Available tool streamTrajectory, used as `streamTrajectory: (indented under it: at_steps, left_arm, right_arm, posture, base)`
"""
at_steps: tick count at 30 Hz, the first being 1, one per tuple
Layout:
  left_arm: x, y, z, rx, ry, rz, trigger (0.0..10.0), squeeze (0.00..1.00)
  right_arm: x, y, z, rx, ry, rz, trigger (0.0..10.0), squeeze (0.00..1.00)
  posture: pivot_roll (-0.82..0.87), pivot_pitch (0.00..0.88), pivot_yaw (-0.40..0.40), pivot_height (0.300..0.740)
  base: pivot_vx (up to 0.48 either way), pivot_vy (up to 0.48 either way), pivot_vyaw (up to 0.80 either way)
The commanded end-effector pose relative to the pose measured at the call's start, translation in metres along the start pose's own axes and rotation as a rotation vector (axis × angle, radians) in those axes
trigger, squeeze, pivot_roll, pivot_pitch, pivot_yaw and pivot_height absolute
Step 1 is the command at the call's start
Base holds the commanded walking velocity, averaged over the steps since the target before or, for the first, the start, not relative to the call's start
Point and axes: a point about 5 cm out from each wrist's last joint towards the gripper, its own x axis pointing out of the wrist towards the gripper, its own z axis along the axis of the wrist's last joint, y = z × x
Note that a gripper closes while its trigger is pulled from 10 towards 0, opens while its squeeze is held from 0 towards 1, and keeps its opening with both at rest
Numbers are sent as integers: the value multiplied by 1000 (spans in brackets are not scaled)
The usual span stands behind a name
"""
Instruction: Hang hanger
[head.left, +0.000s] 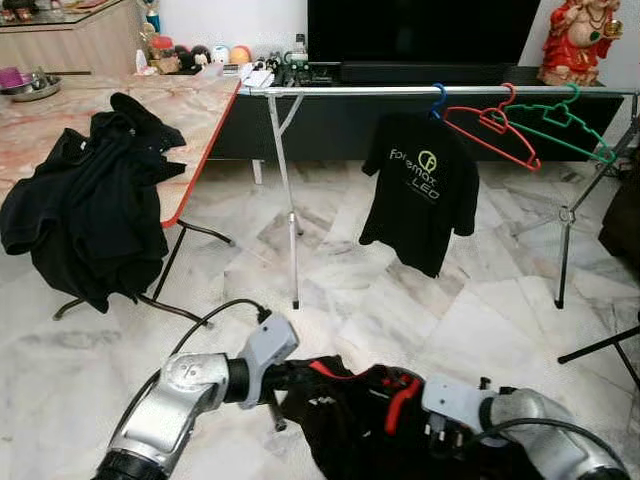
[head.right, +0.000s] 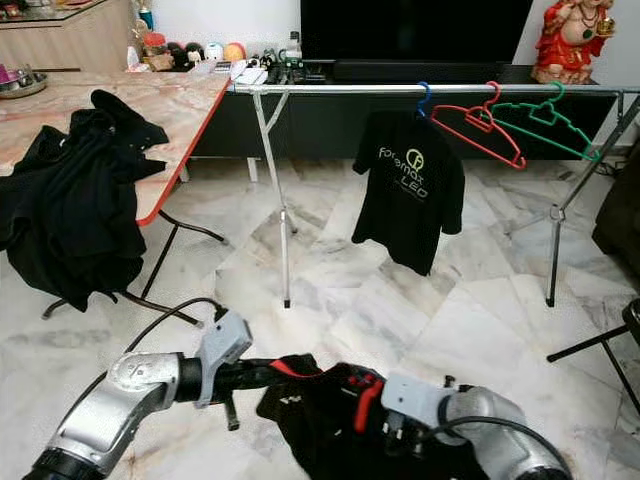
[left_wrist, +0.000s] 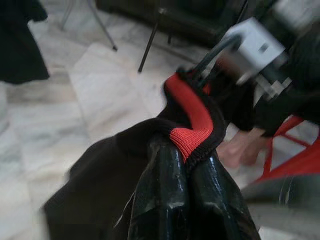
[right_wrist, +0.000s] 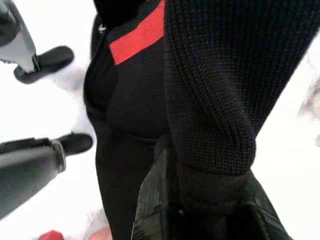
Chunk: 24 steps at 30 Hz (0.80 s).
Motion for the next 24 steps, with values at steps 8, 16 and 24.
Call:
streamTrajectory:
  at_steps: [8, 16, 24]
  left_arm:
    - [6, -25, 18, -35, -69, -145, 10000, 1000]
    - [-1, -28, 13, -39, -35, -154, 10000, 1000]
    - [-13, -12, -4, -19, 82, -35, 10000, 1000]
  right_arm:
    - [6, -15, 28, 117, -122, -108, 0, 0]
    - [9, -24, 47, 272, -249, -191, 0, 0]
    - [11, -15, 29, 157, -224, -75, 0, 0]
  posture:
    - [36, 63, -1, 740]
    - [44, 60, -1, 740]
    - [46, 54, -1, 740]
  base:
    - [0, 0, 0]
    - [0, 0, 0]
    - [0, 0, 0]
